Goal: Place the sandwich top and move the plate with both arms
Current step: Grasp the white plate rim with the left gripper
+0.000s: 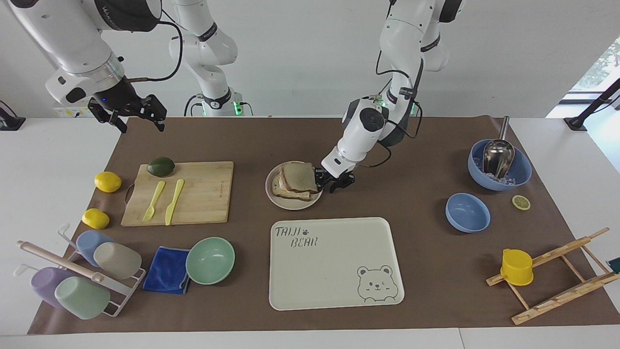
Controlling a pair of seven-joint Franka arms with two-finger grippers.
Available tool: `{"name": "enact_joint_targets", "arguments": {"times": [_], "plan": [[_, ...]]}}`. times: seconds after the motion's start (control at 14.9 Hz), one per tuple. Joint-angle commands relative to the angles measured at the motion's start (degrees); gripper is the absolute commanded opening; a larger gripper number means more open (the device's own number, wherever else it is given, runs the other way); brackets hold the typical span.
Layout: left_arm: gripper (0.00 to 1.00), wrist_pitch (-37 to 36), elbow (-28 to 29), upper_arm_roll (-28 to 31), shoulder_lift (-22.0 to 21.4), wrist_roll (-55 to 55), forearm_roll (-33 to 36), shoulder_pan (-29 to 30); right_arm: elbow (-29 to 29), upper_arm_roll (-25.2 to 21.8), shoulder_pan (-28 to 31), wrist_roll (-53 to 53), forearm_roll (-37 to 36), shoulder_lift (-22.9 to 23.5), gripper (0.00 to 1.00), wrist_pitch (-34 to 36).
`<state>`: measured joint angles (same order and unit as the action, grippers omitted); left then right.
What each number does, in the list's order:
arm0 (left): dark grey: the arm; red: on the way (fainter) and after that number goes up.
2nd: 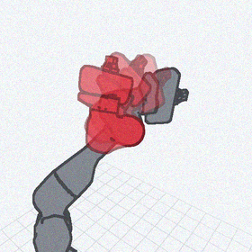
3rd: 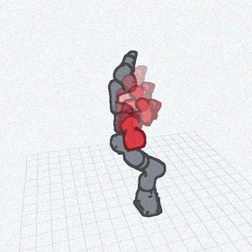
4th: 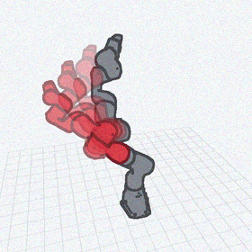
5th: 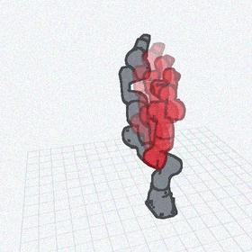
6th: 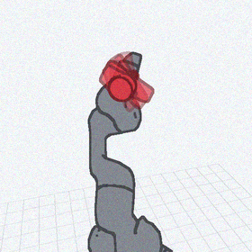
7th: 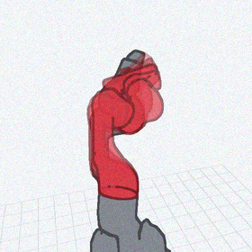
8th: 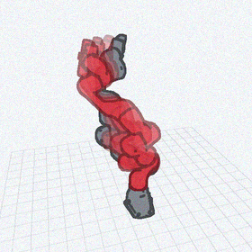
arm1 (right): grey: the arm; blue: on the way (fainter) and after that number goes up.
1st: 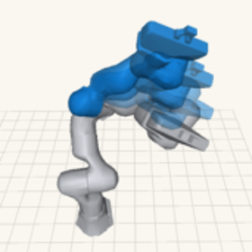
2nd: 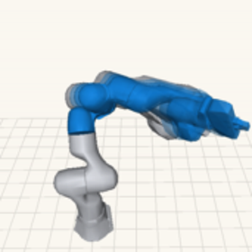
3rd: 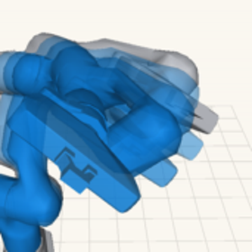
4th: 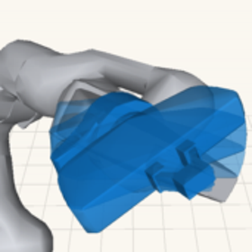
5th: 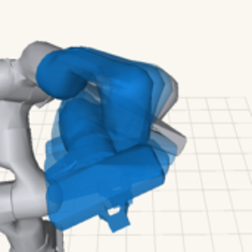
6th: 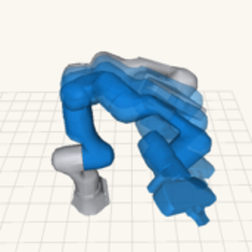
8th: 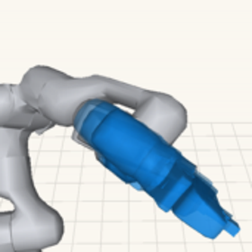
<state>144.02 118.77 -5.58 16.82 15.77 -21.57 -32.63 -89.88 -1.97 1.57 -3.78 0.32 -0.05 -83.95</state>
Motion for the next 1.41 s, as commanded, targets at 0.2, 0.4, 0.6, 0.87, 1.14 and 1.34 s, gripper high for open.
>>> {"name": "enact_joint_targets", "arguments": {"times": [0.2, 0.4, 0.6, 0.87, 1.14, 1.34], "plan": [[0.24, -0.5, 0.0, 0.8, -0.1, 0.4, -0.7, -1.0, 1.9, -0.2, 0.4, 0.9, 1.3, 1.2, 1.00, 1.9], [0.03, -1.5, -0.2, 0.8, -0.3, 0.3, -0.7, -0.8, 1.7, -0.2, 0.1, 0.5, 1.2, 1.1, 1.00, 1.2], [0.00, -3.3, -0.5, 0.7, -0.7, 0.4, -0.7, -0.4, 1.6, -0.2, 0.0, -1.5, 1.2, 1.1, 1.00, 1.1], [0.00, -3.5, -0.5, 0.8, -0.8, 0.6, -2.6, -0.3, 1.6, -0.2, 0.2, -1.8, 1.3, 1.0, 1.00, 1.8], [0.00, -5.7, -0.6, 0.8, -2.4, 1.2, -3.8, 0.8, 1.6, -0.2, 0.0, -1.8, 1.3, 1.0, 1.00, 2.0], [0.00, -9.0, -2.2, 0.8, -3.5, 1.1, -3.8, 3.4, 1.6, -0.2, 0.0, -1.8, 1.2, 1.0, 1.00, 2.3]]}}
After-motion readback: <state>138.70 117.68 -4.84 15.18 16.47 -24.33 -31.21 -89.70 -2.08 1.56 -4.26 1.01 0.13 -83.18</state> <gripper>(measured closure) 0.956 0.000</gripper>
